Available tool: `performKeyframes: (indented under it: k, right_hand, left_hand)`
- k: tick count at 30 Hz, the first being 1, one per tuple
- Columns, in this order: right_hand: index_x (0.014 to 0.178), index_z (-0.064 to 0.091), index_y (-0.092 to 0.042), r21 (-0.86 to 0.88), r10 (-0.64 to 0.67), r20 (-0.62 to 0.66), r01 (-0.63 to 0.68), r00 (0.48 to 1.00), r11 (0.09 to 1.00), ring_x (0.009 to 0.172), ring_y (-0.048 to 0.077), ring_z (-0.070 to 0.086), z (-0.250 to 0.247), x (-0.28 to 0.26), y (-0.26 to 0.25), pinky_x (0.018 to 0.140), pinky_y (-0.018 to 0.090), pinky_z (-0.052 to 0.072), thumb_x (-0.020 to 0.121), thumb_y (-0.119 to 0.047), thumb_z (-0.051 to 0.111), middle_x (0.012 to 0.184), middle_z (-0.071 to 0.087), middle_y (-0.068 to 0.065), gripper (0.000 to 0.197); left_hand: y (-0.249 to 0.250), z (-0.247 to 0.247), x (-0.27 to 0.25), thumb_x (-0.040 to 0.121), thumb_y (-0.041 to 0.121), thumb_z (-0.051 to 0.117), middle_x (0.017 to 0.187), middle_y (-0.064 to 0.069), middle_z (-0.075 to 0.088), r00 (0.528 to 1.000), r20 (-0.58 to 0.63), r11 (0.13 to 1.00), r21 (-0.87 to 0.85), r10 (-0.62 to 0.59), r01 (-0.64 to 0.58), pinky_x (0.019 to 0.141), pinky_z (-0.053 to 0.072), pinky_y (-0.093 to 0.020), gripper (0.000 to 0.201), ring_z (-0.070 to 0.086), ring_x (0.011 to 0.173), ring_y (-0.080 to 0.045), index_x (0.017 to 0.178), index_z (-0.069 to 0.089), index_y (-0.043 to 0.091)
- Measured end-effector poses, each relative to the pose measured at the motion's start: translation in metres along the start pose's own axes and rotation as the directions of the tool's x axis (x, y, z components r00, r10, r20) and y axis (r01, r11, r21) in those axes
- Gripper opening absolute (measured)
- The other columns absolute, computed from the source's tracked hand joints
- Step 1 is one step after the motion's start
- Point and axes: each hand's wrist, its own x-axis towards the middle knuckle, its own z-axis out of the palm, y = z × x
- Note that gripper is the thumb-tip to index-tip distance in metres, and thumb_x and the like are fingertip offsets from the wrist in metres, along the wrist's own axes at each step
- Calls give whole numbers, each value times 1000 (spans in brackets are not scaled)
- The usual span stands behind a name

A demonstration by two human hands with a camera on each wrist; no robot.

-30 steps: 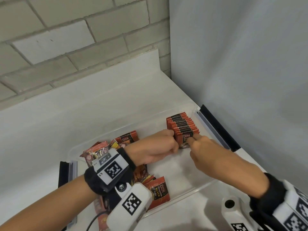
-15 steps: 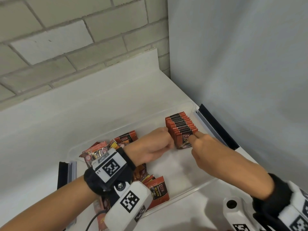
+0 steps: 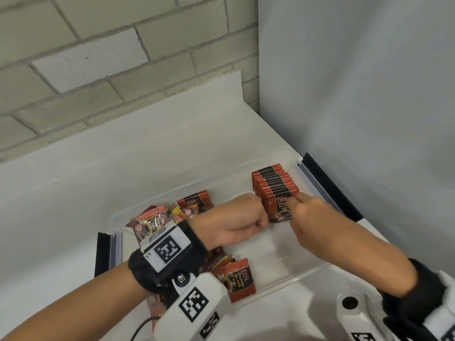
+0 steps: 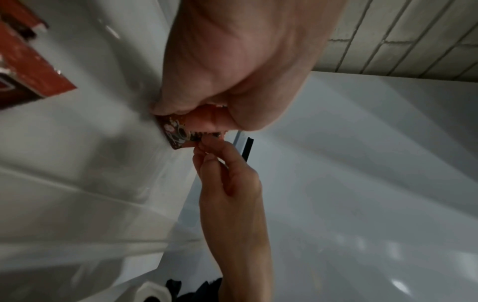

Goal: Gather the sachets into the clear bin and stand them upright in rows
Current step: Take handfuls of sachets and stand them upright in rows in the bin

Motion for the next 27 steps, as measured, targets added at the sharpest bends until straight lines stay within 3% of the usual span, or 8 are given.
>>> performKeyframes:
  k: [5, 9, 12, 15, 18, 21, 24, 27]
  right_hand:
    - [106, 51, -18, 55, -112, 7, 111, 994, 992, 88, 15, 55, -6, -7, -2, 71, 21, 46, 102, -24, 41, 109, 57, 0, 13]
    - [130, 50, -26, 93, -248, 123, 237, 961, 967, 104, 5, 46, -8, -2, -16, 94, 25, 45, 97, -43, 49, 127, 53, -8, 37]
    - [138, 43, -30, 99, -327, 189, 313, 926, 945, 119, 10, 46, -3, 2, -30, 100, 31, 43, 94, -46, 53, 134, 50, -7, 49]
    - [143, 33, -33, 88, -370, 246, 359, 896, 929, 122, 12, 43, 4, 3, -42, 94, 28, 41, 95, -44, 54, 135, 45, -5, 53]
    - [143, 33, -33, 117, -404, 271, 387, 874, 915, 112, 12, 44, 13, 3, -50, 84, 28, 41, 96, -37, 55, 127, 47, -2, 52]
    - [138, 39, -29, 112, -429, 267, 414, 863, 903, 110, 15, 44, 27, 7, -55, 89, 35, 46, 94, -33, 58, 116, 51, -2, 48]
    - [124, 47, -28, 133, -436, 242, 416, 867, 900, 106, 14, 43, 32, 8, -55, 86, 33, 45, 93, -33, 60, 105, 47, -8, 35]
    - [109, 51, -29, 161, -443, 240, 415, 864, 896, 103, 9, 39, 30, 8, -54, 85, 30, 42, 90, -35, 63, 100, 42, -12, 23]
  left_hand:
    - [17, -42, -35, 94, -7, 46, 140, -1, 49, 998, -25, 952, 304, 52, -42, 96, 44, -19, 54, 49, 125, -11, 143, 37, 14]
    - [33, -73, -80, 94, 6, 56, 113, 10, 67, 988, 24, 743, 657, 154, -132, 86, 53, -21, 32, 62, 106, -8, 120, 60, 24]
    - [29, -89, -100, 85, 25, 72, 102, 17, 61, 994, 78, 546, 831, 80, -110, 81, 51, -20, 29, 61, 89, 4, 110, 62, 36]
    - [16, -98, -109, 71, 38, 80, 112, 25, 46, 986, 155, 297, 946, -62, -130, 89, 47, -26, 44, 46, 111, -1, 98, 51, 59]
    - [-1, -97, -109, 72, 32, 80, 112, 27, 35, 969, 208, 74, 977, -133, -200, 89, 36, -23, 56, 24, 107, 0, 110, 48, 57]
    - [-15, -91, -105, 71, 31, 81, 105, 15, 27, 968, 178, -97, 976, -176, -197, 87, 33, -27, 60, 16, 96, -5, 119, 49, 49]
    - [-23, -88, -102, 72, 34, 81, 102, 12, 27, 972, 166, -159, 968, -168, -193, 81, 30, -28, 49, 14, 93, -7, 113, 55, 40]
    - [-22, -89, -104, 71, 35, 80, 99, 14, 33, 974, 195, -109, 972, -113, -207, 71, 24, -25, 34, 19, 92, -7, 100, 61, 34]
